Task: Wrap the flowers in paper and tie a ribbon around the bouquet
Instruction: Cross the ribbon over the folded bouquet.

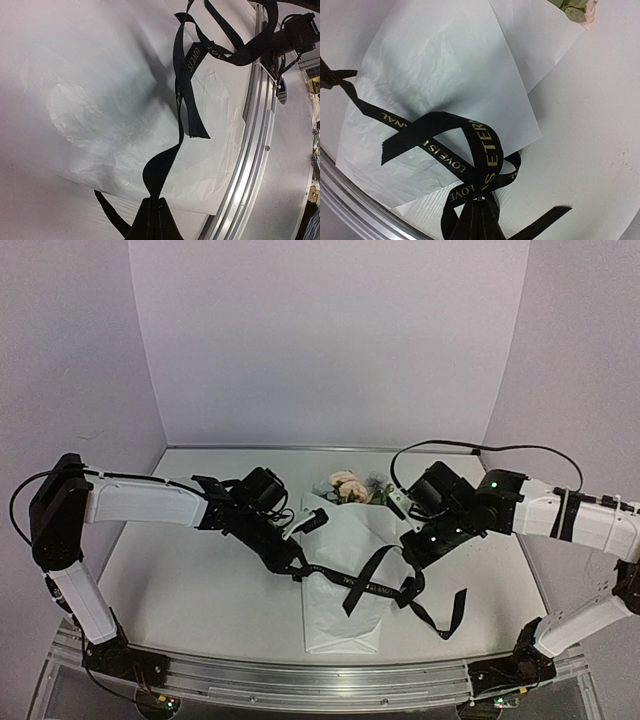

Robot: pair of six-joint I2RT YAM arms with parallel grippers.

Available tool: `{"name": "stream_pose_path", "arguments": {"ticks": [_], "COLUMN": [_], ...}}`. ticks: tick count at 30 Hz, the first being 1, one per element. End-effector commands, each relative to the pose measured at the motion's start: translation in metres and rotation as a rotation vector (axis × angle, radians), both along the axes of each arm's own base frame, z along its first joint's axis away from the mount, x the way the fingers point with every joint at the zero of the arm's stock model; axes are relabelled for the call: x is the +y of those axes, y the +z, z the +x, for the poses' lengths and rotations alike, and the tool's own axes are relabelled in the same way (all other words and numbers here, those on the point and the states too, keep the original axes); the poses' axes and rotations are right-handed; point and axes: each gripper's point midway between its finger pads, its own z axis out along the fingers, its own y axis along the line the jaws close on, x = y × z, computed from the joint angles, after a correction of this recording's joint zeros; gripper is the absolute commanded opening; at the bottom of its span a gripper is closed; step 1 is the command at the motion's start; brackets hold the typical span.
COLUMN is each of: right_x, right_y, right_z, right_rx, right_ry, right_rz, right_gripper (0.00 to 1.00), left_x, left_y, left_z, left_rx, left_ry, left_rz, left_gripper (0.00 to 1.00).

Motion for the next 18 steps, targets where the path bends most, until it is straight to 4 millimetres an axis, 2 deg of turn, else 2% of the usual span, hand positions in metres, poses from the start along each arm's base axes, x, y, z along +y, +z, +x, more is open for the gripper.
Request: {"name": "stream_pose_path", "arguments": {"ticks": [1,5,9,12,18], "right_x": [0.034,0.056,0.072,0.077,0.101], "right_y": [0.012,0.003,-0.004,-0.015,-0.03], "right_z": [-0.025,-0.065,-0.103,-0.117,-0.131], "right_rx": [0.065,0.153,0.315,0.418,0.597], "right_ry": [0.133,0.312,0.389,0.402,0.389], "right_rz": [0.132,0.176,0.227,0.192,0.206], "right_gripper": [0.0,0.0,0.0,0.0,0.0], "left_x": [-0.003,-0.002,-0.003,-0.004,-0.008], "left_y": [0.01,0.009,0.009,0.009,0.012], "left_z": [0.005,0.005,0.004,0.002,0.001], "left_rx": [-0.018,-0.016,-0.01,-0.001,0.015], "left_ry": [0.008,0.011,0.01,0.004,-0.003], "left_rz": [-0.031,-0.025,-0.028,-0.036,-0.057], "left_gripper": [0.0,0.0,0.0,0.0,0.0]}}
